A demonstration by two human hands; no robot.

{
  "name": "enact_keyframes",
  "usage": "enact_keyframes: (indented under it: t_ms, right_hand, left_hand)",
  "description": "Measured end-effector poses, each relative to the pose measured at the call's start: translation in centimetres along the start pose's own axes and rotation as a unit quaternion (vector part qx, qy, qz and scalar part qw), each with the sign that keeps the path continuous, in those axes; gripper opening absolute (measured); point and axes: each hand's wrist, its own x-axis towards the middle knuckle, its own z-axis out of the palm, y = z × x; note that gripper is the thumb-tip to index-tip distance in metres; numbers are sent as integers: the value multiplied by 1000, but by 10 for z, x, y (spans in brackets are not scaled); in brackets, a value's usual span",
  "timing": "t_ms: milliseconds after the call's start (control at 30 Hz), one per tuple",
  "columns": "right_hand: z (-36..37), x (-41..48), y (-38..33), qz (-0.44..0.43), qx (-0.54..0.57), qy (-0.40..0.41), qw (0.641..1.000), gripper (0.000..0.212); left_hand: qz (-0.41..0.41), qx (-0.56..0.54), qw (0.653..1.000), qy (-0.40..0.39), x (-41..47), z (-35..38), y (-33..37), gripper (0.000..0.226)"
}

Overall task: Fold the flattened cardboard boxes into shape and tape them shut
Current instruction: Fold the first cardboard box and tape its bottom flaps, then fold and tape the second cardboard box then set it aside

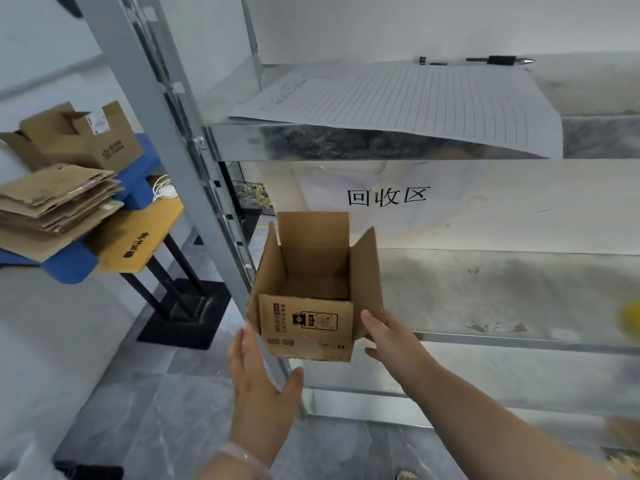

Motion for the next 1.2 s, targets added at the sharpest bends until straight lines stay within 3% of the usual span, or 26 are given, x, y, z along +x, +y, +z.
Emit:
enact_keyframes:
  t_ms: [167, 400, 533, 700, 833, 900, 1000, 1200]
  right_hand:
    - [5, -4, 4, 0, -5, 6, 1000, 27]
    - [0, 8, -19, -36, -12, -81, 996, 19]
    - [-8, 4, -15, -94, -64, -98, 989, 40]
    - [-60, -33, 6, -127, -213, 63, 967, 67]
    - [-118, -63, 23, -176, -355, 206, 895, 71]
    - [-154, -76, 33, -181, -409, 275, 851, 70]
    - [-218, -105, 51, -134, -461, 322, 816, 79]
    - [-355, -186, 91, -38, -475, 384, 791, 91]
  left_hand:
    - [43, -36, 996, -73, 19, 10, -3, 103]
    - [54, -13, 998, -43, 38, 10, -2, 93]
    - [121, 66, 990, -7, 32, 5, 10, 87]
    - [335, 132, 933, 2, 23, 18, 56, 72]
    - [455, 173, 871, -67, 24, 66, 111, 65]
    - [500, 208, 835, -95, 23, 103, 140, 61]
    - [548, 252, 786, -132, 7, 166, 184, 55]
    - [609, 173, 758, -159, -79, 288, 289, 54]
